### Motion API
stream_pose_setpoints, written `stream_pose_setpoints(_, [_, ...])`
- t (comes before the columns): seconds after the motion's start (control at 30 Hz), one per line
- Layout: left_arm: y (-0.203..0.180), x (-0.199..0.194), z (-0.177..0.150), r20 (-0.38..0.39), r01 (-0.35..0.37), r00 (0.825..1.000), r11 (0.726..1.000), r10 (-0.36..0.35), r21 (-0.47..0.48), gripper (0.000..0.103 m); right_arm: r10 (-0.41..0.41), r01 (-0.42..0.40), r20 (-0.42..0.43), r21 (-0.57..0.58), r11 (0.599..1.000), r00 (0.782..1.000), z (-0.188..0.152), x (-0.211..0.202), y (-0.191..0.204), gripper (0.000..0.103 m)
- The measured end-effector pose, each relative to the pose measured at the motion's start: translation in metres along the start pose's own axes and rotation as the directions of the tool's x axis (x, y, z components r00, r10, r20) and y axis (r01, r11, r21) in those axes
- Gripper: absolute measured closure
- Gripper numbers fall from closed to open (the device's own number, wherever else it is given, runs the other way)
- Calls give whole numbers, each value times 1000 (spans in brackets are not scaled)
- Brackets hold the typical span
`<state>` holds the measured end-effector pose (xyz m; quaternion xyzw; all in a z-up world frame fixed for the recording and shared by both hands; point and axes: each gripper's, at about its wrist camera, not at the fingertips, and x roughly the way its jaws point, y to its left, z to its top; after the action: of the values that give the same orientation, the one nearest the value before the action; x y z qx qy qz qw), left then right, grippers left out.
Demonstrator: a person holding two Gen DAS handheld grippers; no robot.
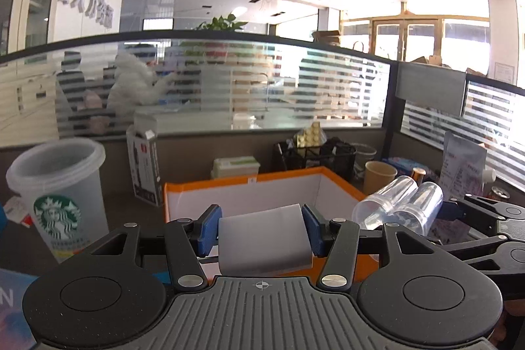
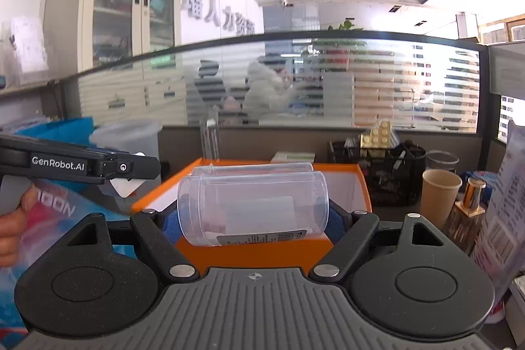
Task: Organize rigid objects
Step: 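Carry both items over the orange box and open the left tool to drop the charger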
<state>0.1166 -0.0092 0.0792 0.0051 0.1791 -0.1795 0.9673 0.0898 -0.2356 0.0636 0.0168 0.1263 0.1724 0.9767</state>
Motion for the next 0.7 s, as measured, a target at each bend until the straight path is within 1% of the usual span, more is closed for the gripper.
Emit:
stream_pose_setpoints(0.2, [-1, 21, 18, 12, -15, 1000, 1000, 15, 2, 51, -15, 14, 26, 27, 1000, 1000, 18, 16, -11, 24])
stream_pose_setpoints(0.47, [3, 62, 28, -15, -47, 999, 999, 47, -2, 51, -25, 24, 20, 66, 998, 999, 29, 42, -27, 24])
stream_pose_setpoints(0.6, [6, 85, 19, -61, -61, 996, 998, 60, -17, 51, -34, 35, -12, 86, 996, 999, 28, 59, -35, 24])
stream_pose_setpoints(0.7, [9, 105, 8, -111, -70, 992, 997, 67, -26, 51, -40, 46, -62, 90, 995, 997, 23, 76, -41, 24])
